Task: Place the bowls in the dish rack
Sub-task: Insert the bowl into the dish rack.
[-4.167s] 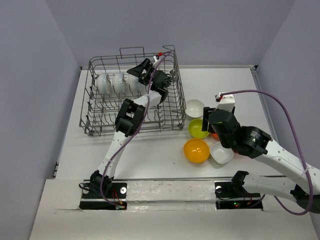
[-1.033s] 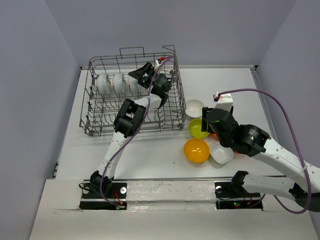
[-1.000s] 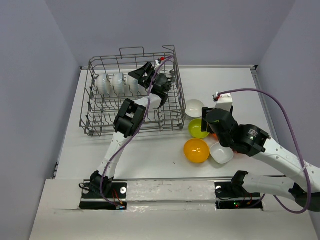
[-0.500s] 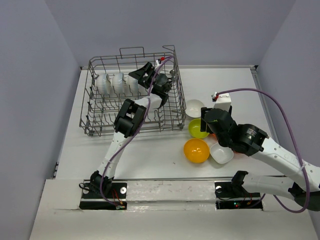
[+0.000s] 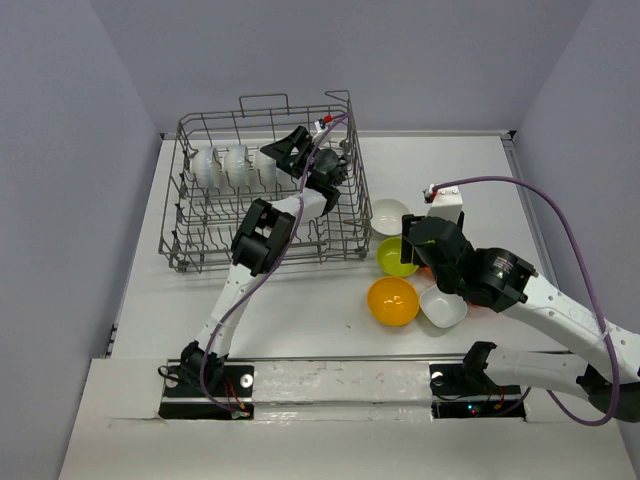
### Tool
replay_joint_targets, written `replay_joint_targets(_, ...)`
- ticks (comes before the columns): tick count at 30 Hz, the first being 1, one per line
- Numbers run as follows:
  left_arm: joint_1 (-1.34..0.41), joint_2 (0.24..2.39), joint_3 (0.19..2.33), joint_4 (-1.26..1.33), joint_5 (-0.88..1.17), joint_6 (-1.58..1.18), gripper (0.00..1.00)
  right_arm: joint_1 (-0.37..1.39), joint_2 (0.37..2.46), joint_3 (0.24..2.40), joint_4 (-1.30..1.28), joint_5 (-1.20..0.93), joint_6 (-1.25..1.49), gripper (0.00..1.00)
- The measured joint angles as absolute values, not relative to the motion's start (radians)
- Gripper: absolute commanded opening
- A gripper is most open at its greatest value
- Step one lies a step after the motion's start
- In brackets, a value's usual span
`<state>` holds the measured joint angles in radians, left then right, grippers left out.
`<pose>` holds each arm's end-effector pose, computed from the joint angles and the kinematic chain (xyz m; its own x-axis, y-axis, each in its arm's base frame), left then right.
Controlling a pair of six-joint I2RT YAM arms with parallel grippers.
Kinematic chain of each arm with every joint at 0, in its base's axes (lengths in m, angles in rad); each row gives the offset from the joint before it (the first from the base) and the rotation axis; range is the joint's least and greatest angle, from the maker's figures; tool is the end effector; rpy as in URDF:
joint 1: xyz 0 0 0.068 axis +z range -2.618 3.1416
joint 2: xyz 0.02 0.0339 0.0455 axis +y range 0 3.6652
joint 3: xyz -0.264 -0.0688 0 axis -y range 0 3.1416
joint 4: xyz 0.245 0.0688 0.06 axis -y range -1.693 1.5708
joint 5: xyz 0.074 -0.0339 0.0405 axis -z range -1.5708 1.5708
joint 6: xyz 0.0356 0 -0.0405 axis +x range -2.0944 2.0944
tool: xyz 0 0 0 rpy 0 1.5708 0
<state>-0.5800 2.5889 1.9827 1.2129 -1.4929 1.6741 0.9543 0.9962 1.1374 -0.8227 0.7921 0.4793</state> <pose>0.4739 -0.2681 0.2056 -0.6882 0.5434 -0.4807 -0.4081 0.2578 0.8758 0.1291 0.1384 0.3666 -0.4401 -0.0608 -0.8959 -0.0569 0.9976 -0.0397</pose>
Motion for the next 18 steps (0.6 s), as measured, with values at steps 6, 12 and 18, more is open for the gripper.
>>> replay_joint_targets(6, -0.58, 2.589, 1.988, 1.202, -1.494, 1.667, 0.99, 0.954, 0.996, 1.137, -0.823, 0.792, 0.48, 0.68)
replay_joint_targets(12, -0.58, 2.589, 2.004, 1.139, -1.499, 1.61, 0.99, 0.954, 0.996, 1.137, -0.823, 0.792, 0.48, 0.68)
replay_joint_targets(18, -0.58, 2.589, 2.011, 1.061, -1.498, 1.526, 0.99, 0.954, 0.997, 1.137, -0.823, 0.792, 0.485, 0.68)
